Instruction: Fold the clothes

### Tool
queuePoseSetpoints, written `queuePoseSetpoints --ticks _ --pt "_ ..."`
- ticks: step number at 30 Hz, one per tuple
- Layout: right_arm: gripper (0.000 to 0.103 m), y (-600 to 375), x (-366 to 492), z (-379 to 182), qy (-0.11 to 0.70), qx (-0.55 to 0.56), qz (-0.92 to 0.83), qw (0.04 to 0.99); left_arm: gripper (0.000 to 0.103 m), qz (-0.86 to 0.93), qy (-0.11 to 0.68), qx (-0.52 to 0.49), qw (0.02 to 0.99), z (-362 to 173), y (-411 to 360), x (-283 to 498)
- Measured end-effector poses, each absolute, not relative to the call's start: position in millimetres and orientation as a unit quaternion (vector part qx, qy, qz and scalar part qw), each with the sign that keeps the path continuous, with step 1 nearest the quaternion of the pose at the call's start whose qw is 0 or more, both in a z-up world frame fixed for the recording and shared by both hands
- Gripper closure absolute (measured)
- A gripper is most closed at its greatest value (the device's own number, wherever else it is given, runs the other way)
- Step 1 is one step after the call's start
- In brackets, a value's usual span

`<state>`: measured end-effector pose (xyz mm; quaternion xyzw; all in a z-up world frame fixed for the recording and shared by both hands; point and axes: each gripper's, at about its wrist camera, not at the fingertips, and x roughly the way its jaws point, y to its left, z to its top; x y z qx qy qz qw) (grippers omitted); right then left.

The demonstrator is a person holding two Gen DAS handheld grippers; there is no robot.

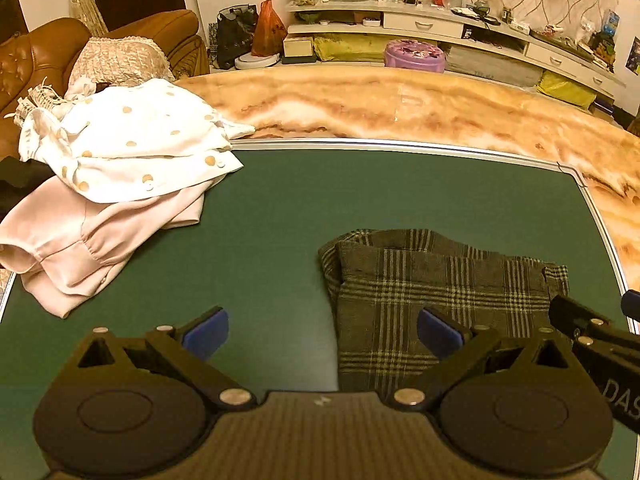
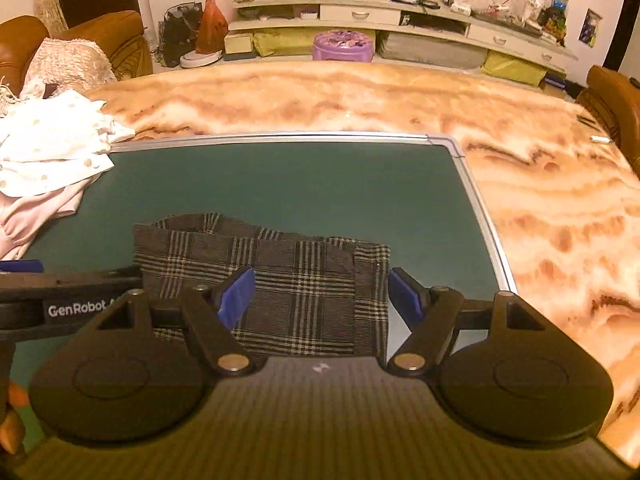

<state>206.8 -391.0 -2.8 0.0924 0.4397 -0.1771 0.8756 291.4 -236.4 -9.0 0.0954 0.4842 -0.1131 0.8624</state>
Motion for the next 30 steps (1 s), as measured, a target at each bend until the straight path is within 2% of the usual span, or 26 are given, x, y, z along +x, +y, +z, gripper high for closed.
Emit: queuePoseSetpoints --ticks 30 --pt "0.022 -336 111 18 0.429 0.079 -0.170 0.884 0.000 -0.140 0.452 0.099 0.875 11 -192 185"
